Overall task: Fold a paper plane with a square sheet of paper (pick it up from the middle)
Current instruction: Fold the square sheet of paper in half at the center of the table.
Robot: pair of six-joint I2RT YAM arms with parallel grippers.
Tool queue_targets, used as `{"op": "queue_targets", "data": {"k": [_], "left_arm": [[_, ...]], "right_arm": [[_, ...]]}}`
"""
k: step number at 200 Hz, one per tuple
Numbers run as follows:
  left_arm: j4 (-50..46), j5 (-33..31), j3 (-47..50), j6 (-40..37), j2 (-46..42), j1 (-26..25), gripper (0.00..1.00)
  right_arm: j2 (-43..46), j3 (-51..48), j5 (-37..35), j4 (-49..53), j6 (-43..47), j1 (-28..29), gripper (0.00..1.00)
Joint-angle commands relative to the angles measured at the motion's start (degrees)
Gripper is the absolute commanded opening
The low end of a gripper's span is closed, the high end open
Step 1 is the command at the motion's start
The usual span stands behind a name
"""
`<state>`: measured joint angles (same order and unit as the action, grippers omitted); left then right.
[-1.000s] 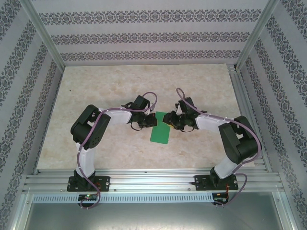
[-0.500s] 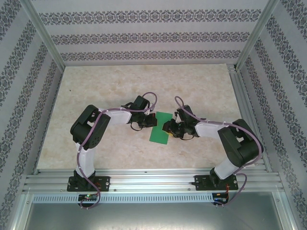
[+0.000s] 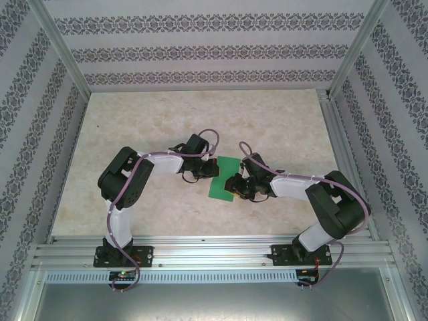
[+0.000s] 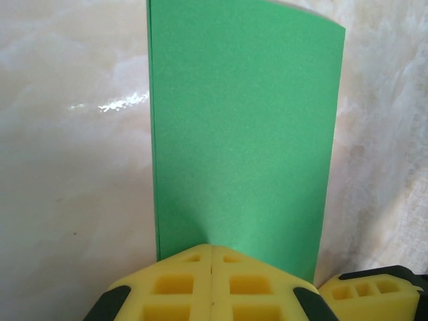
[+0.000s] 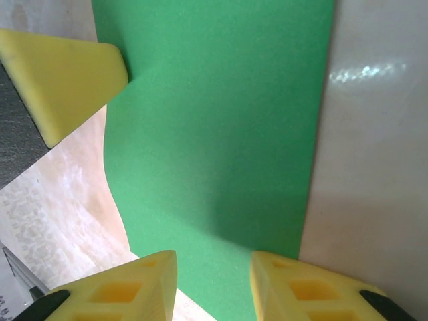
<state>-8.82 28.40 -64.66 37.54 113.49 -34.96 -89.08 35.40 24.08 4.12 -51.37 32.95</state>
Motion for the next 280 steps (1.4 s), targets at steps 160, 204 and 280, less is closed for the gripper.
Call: {"op": "queue_targets", "data": {"k": [160, 204, 280], "left_arm": [[-4.02, -1.19, 1.35, 0.36, -0.11, -1.43, 0.04], [-4.12, -1.17, 1.21, 0.69, -0.42, -1.51, 0.04], [-3.59, -2.16, 1.93, 3.29, -8.64, -1.51, 0.07]], "right_arm": [[6.17, -1.52, -1.02, 3.54, -1.53, 5.04, 0.38], [2.07, -2.10, -2.24, 4.33, -0.79, 5.42, 0.39], [5.41, 9.66, -13.05, 28.24, 15.62, 0.73, 0.41]]}}
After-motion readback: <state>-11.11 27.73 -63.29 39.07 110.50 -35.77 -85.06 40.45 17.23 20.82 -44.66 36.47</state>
